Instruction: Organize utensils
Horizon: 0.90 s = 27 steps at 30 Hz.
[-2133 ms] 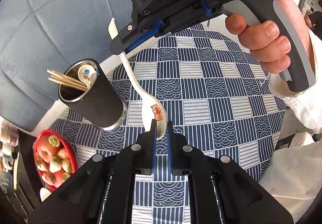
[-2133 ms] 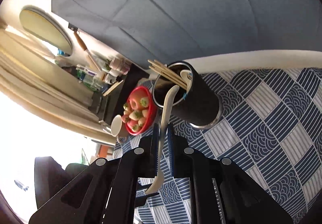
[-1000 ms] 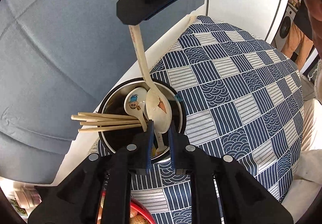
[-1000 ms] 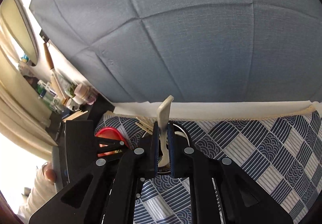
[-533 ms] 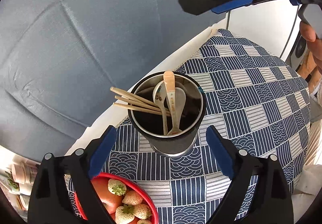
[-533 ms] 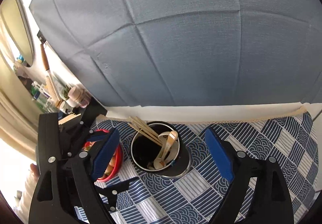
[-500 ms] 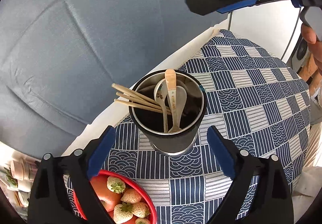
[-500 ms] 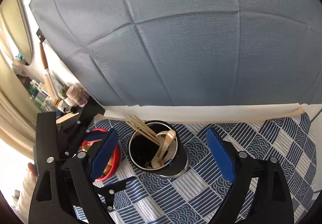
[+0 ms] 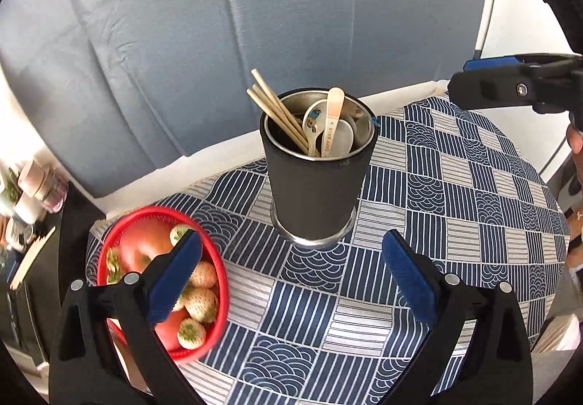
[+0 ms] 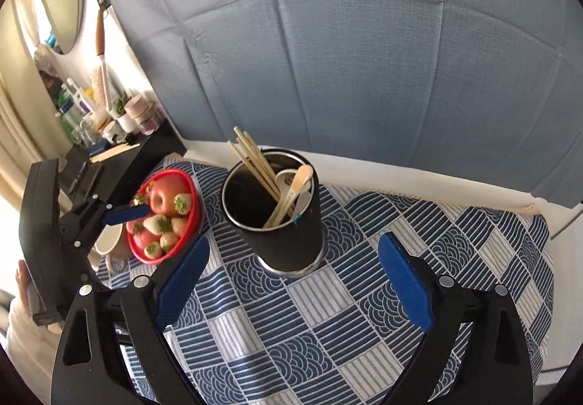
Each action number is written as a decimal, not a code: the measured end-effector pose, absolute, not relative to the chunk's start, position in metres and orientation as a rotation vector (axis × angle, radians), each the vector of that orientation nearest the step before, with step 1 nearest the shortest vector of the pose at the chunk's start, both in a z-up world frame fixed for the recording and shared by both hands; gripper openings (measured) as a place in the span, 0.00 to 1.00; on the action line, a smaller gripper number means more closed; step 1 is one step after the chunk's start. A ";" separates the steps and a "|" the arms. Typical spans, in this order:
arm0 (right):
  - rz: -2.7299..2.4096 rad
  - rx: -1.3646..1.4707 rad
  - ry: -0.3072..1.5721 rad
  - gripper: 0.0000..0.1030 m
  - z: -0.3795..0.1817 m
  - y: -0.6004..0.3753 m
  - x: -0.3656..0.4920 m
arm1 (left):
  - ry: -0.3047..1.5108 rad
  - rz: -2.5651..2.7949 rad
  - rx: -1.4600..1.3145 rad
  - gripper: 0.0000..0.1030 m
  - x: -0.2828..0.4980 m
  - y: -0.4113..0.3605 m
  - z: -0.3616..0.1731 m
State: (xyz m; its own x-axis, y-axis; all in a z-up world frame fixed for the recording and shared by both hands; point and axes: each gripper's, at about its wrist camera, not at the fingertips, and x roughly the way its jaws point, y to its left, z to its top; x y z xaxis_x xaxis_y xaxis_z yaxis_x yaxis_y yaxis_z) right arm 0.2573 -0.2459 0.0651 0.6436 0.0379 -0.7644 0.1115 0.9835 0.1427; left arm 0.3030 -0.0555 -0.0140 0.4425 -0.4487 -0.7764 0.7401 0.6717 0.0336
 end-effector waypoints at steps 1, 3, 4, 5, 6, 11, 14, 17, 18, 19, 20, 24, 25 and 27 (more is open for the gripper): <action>-0.045 0.182 0.873 0.88 0.062 -0.246 0.253 | 0.826 -0.743 0.382 0.94 0.297 -0.052 -0.015; -0.055 0.174 0.871 0.88 0.055 -0.246 0.244 | 0.833 -0.701 0.334 0.94 0.286 -0.044 -0.015; -0.060 0.166 0.869 0.88 0.051 -0.247 0.240 | 0.833 -0.670 0.313 0.94 0.279 -0.041 -0.016; -0.063 0.159 0.867 0.89 0.047 -0.248 0.236 | 0.832 -0.635 0.291 0.94 0.273 -0.038 -0.016; -0.067 0.152 0.869 0.89 0.042 -0.248 0.231 | 0.832 -0.605 0.268 0.94 0.268 -0.035 -0.017; -0.056 0.132 0.868 0.89 0.019 -0.251 0.207 | 0.847 -0.462 0.134 0.94 0.242 -0.024 -0.020; -0.041 0.102 0.863 0.89 0.010 -0.251 0.190 | 0.867 -0.342 0.059 0.94 0.228 -0.020 -0.022; -0.025 0.088 0.841 0.89 0.006 -0.250 0.171 | 0.871 -0.290 0.017 0.94 0.210 -0.018 -0.023; -0.020 0.090 0.833 0.90 0.006 -0.251 0.164 | 0.866 -0.275 0.017 0.94 0.203 -0.018 -0.023; -0.018 0.093 0.827 0.91 0.005 -0.252 0.158 | 0.863 -0.260 0.027 0.94 0.196 -0.018 -0.023; -0.018 0.094 0.825 0.91 0.005 -0.253 0.153 | 0.858 -0.249 0.042 0.94 0.189 -0.019 -0.023; -0.007 0.090 0.816 0.92 0.003 -0.258 0.131 | 0.824 -0.178 0.104 0.94 0.159 -0.022 -0.019; -0.006 0.093 0.818 0.92 0.002 -0.261 0.126 | 0.821 -0.165 0.105 0.94 0.152 -0.022 -0.017; -0.015 0.087 0.817 0.92 0.002 -0.265 0.117 | 0.825 -0.151 0.096 0.94 0.139 -0.021 -0.015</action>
State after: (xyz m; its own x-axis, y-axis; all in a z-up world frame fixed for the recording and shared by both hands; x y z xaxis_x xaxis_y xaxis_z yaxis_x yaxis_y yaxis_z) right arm 0.1165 -0.2646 0.0019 0.6844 0.0207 -0.7288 0.0466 0.9963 0.0721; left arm 0.1391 -0.0208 -0.0145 0.6688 -0.0966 -0.7372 0.1711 0.9849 0.0262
